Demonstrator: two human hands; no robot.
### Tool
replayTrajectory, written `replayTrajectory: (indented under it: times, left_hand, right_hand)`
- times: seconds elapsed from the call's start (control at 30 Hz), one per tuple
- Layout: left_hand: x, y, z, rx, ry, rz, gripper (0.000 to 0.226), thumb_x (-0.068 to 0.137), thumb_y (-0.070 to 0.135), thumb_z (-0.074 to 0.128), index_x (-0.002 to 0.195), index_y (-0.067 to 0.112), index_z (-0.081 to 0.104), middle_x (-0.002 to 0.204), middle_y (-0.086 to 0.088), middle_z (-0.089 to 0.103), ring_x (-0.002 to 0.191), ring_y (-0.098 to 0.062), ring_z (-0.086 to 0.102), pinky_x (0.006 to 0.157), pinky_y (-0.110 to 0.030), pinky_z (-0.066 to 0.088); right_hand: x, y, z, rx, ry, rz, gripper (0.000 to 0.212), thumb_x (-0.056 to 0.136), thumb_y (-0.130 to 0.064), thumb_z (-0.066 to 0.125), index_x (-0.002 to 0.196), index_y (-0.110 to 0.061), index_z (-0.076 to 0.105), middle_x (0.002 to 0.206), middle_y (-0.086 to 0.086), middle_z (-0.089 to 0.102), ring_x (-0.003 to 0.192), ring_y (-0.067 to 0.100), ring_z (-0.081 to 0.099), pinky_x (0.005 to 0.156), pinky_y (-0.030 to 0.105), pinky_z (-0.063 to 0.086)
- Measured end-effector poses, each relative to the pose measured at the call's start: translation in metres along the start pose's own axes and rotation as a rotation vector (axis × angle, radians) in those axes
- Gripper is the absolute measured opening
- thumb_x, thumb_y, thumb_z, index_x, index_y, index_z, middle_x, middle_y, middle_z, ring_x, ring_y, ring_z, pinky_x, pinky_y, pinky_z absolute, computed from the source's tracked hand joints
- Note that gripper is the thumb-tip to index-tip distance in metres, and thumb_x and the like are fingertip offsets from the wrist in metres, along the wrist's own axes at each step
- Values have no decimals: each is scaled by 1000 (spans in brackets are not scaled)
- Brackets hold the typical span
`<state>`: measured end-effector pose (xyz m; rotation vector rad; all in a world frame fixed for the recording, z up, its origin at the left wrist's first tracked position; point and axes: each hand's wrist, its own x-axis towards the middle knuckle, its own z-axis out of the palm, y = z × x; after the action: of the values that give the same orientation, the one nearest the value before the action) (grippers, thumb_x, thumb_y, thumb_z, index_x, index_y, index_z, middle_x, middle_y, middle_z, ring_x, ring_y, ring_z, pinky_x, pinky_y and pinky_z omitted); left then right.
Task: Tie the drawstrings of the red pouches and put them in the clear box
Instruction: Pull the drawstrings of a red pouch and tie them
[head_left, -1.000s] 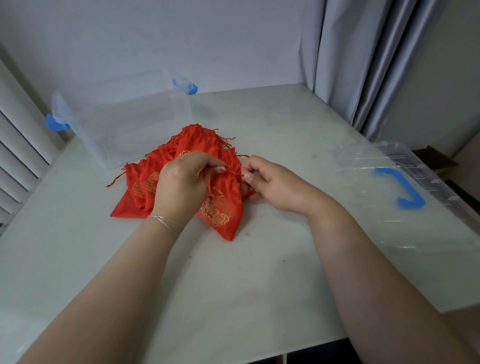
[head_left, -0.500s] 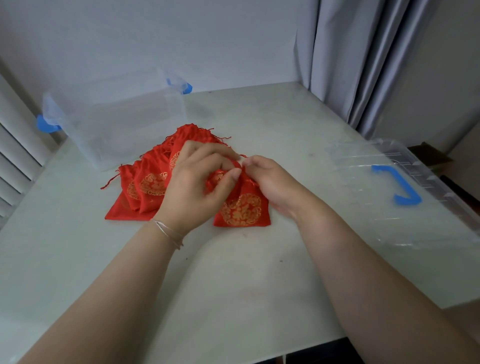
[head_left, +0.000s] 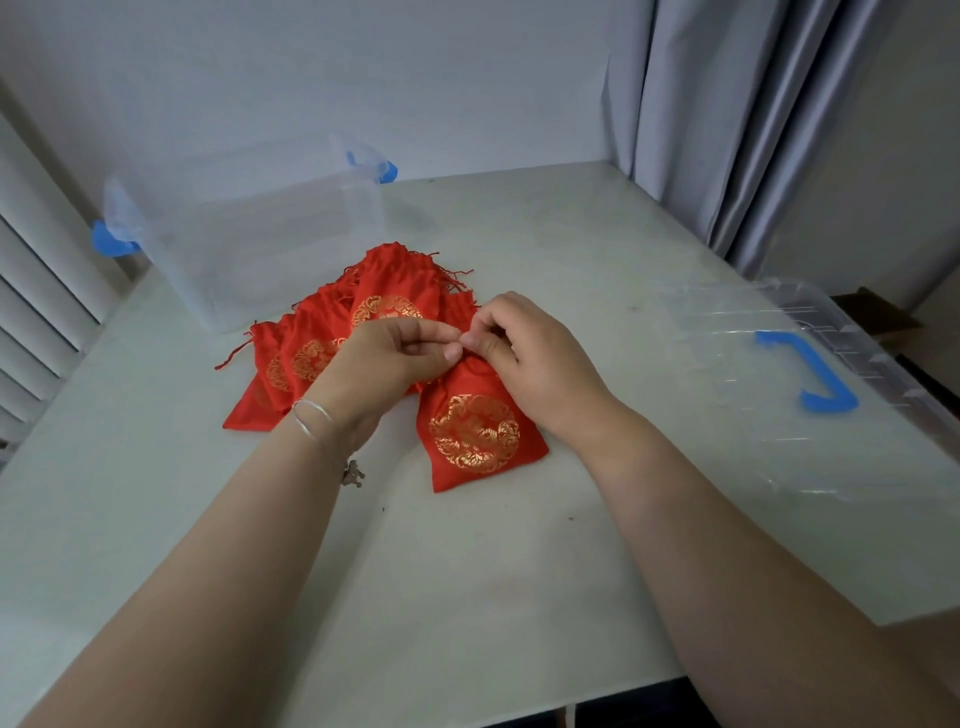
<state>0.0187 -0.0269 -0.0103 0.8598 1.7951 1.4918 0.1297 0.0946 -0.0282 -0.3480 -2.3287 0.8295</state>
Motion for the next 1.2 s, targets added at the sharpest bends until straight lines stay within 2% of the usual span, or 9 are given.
replayTrajectory:
  times: [0.23,0.3,0.4,0.5,0.63,0.73,0.83,1.0,1.2]
  left_hand:
    - [-5,2,7,454,102,179,12,74,7,76,85,13,75,76,-2,71,69,-3,62,69,-17,53]
    - [-4,2,10,480,147,226,7,76,6,75,81,12,75,69,3,67,60,3,56,62,-15,49]
    - [-5,4,11,378,163,232,3,77,10,76,77,11,73,62,9,62,52,6,51,54,-8,41]
    - [-6,4,10,292,145,234,2,79,13,74,79,13,72,71,3,66,63,1,56,63,-14,46]
    - [-6,4,4,198,111,231,5,84,14,69,84,11,72,84,-12,70,77,-15,61,77,-34,51]
    - [-5,3,5,127,110,208,5,84,12,68,85,10,73,79,-6,70,74,-11,62,72,-26,50]
    - [-2,3,3,48,173,172,5,82,11,70,85,11,74,77,-1,73,74,-6,65,68,-15,49]
    - [-1,5,2,-38,237,88,6,79,8,72,82,13,73,66,7,71,61,0,63,57,-12,48]
    - [-2,6,-2,-85,181,39,9,77,4,72,79,13,72,68,5,69,62,-2,60,62,-14,48]
  right_hand:
    - [1,-1,5,-227,-26,-150,19,88,-29,62,79,-13,57,84,-8,46,80,12,48,74,29,37]
    - [0,-1,7,-121,6,-108,16,86,-26,65,79,-14,57,86,-7,48,78,12,49,73,28,39]
    - [1,-3,5,232,36,6,7,90,-15,59,94,-21,56,103,-1,57,75,0,51,74,21,41]
    - [1,1,1,232,-118,36,28,96,-4,47,119,-16,59,117,0,59,96,-8,51,87,9,38]
    - [2,6,0,276,-181,158,20,94,-7,53,108,-11,66,104,1,66,99,10,59,89,20,43]
    - [3,9,0,163,-79,175,5,89,-17,63,92,-15,66,90,-4,65,82,6,58,77,21,45]
    - [3,7,-2,9,79,91,12,87,-22,66,79,-15,59,75,-12,52,68,-1,49,64,11,35]
    - [-1,-3,-2,3,33,-88,11,88,-17,63,80,-10,59,81,-5,51,70,4,46,64,15,36]
    - [-3,-1,-5,90,-131,-17,14,91,-20,60,77,-19,58,91,-13,45,84,3,52,69,8,34]
